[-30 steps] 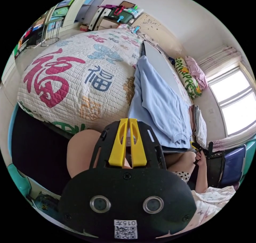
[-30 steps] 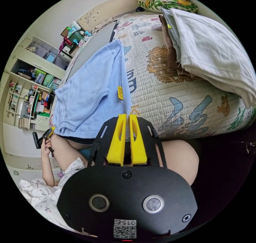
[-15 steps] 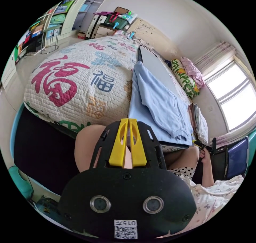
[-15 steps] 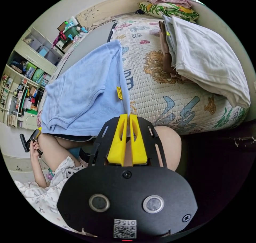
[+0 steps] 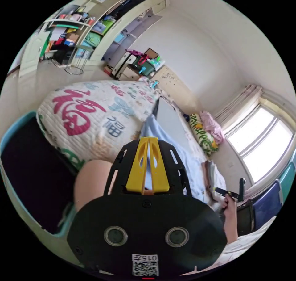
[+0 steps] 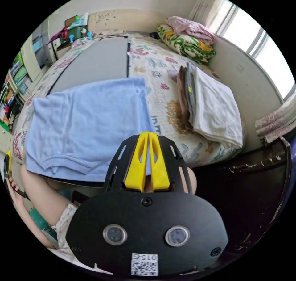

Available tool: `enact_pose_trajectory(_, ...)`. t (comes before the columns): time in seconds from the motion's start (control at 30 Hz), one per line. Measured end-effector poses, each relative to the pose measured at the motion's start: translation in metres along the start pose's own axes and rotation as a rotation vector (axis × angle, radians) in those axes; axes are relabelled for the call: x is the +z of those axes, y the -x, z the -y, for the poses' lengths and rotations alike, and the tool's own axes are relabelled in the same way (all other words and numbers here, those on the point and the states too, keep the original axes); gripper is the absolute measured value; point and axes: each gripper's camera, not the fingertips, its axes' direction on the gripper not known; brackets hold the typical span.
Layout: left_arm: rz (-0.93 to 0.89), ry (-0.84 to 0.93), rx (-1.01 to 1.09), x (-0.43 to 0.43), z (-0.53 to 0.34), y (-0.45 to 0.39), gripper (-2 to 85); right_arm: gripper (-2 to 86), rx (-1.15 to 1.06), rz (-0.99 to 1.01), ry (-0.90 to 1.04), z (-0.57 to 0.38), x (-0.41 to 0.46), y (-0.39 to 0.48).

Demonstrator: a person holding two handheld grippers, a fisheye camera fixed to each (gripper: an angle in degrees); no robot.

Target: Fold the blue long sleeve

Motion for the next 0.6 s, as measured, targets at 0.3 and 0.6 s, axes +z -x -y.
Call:
enact_pose_trajectory(0.3,-0.199,0.062,-0.270,0.096,-0.088,-0.085,-0.9,-0.9,-0.394,-0.075,0.097,-0.024,0.145,0.150)
enact_pose_trajectory(0.6,-0.217,-0.004,-0.405,0.083,-0.106,-0.064,-0.9,-1.0,-0.430,-0.387,0.053,-0.080,0.276,0.143)
